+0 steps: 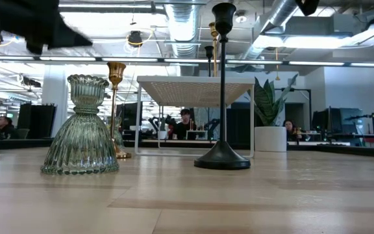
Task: Pick & Place candle stick holders
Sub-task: Put the top transparent glass candle holder on the shelf
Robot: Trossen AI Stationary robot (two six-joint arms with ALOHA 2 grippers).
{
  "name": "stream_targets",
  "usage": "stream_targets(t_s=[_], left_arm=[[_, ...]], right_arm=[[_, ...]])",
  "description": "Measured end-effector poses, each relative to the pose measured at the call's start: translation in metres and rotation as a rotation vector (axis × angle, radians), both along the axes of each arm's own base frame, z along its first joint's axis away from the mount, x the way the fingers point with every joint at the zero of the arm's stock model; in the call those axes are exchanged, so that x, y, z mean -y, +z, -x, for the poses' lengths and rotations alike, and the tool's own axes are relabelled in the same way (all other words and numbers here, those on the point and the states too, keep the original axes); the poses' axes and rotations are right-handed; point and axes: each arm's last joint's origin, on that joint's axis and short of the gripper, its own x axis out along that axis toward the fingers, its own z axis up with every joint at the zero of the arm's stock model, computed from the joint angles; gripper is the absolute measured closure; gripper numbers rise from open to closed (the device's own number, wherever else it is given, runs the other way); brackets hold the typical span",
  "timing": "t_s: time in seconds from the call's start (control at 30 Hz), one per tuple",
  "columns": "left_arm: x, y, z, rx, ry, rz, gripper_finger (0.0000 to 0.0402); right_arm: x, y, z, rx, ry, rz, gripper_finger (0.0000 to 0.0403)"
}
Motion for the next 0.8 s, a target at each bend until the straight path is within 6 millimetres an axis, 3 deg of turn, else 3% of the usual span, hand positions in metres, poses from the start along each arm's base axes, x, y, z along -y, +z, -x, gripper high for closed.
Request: stream_targets(t_s=[0.33, 0.53, 0.8], left_arm=[[-0.015, -0.067, 0.005, 0.042, 0.02, 0.133, 0.0399], [-0.029, -0.07, -0.002, 0.012, 0.012, 0.148, 0.0399], [-0.064, -0.072, -0.01, -0.016, -0.017, 0.2, 0.0399]], right_arm=[[0.003, 0.0, 0.0, -0.003, -0.017, 0.011, 0.0402], [0.003, 0.0, 0.0, -0.002, -0.017, 0.01, 0.0402], [0.004, 0.0, -0.001, -0.002, -0.018, 0.01, 0.0403]])
